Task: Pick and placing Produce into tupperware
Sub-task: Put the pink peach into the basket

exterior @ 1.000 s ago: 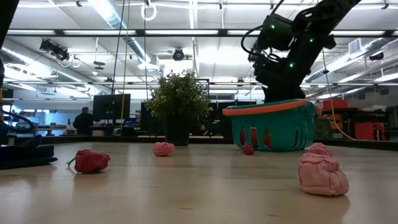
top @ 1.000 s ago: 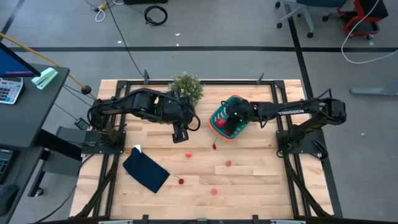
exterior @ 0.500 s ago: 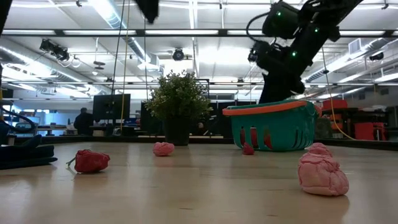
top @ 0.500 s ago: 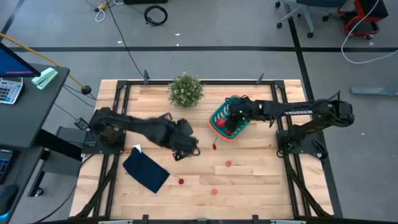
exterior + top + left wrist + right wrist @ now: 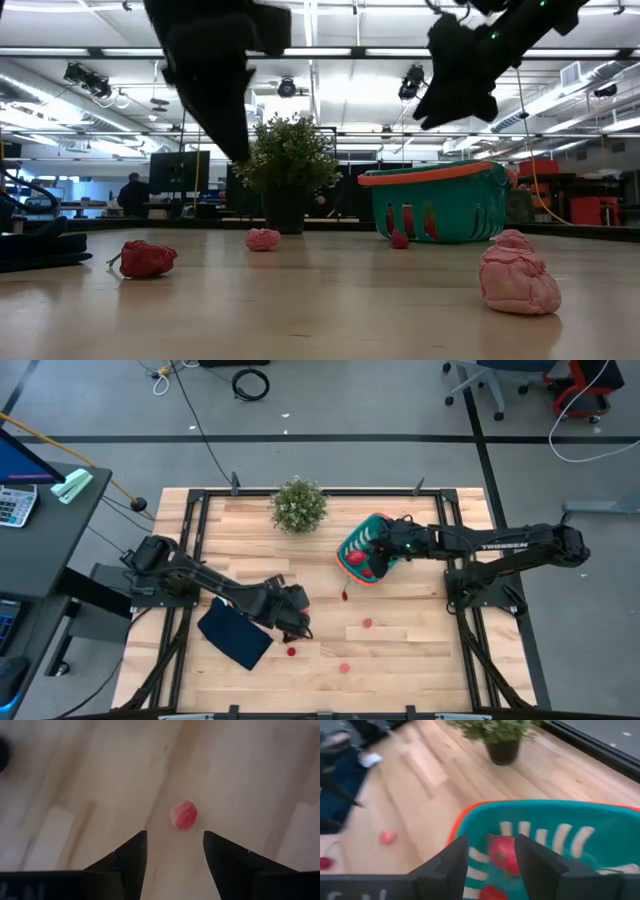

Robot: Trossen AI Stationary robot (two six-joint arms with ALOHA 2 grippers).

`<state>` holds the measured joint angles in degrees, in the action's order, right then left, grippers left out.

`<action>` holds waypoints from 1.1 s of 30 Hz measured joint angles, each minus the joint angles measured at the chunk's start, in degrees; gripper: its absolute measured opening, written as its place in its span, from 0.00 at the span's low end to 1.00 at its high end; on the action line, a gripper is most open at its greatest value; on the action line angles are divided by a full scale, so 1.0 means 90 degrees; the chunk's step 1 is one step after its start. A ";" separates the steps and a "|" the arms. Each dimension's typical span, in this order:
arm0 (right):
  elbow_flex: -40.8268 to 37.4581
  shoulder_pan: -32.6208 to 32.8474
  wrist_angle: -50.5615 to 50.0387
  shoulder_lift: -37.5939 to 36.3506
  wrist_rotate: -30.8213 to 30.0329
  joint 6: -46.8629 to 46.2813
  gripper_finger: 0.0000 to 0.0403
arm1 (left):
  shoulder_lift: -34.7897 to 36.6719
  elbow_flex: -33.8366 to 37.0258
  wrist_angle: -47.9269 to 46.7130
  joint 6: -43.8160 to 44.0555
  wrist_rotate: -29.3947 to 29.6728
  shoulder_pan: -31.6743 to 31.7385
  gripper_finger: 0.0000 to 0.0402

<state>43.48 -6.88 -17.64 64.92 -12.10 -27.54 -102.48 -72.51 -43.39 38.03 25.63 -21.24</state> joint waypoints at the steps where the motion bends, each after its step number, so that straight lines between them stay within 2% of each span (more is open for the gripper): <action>1: 0.0000 0.0101 0.0012 -0.0049 -0.0002 -0.0048 0.42 | 0.0000 0.0214 0.0349 -0.0206 0.0004 0.0015 0.49; 4: 0.0000 0.0440 0.0016 -0.0138 0.0000 -0.0159 0.42 | 0.0000 0.0621 0.1042 -0.0608 0.0007 0.0025 0.49; 12: 0.0000 0.1027 0.0040 -0.0111 0.0000 -0.0151 0.42 | 0.0000 0.0850 0.1494 -0.0641 0.0005 0.0025 0.50; 16: 0.0000 0.1154 0.0072 -0.0121 -0.0005 -0.0140 0.42 | 0.0000 0.0850 0.1708 -0.0975 0.0007 0.0030 0.49; 23: 0.0000 0.1300 0.0065 -0.0128 -0.0036 0.0115 0.42 | 0.0000 0.0850 0.2029 -0.0966 0.0006 0.0089 0.49; 33: 0.0000 0.1297 0.0057 -0.0133 -0.0034 0.0244 0.42 | 0.0000 0.1054 0.2024 -0.0460 0.0003 0.0314 0.48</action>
<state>43.48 4.80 -17.12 63.72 -12.40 -25.34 -102.48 -63.02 -25.17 33.89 25.65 -18.41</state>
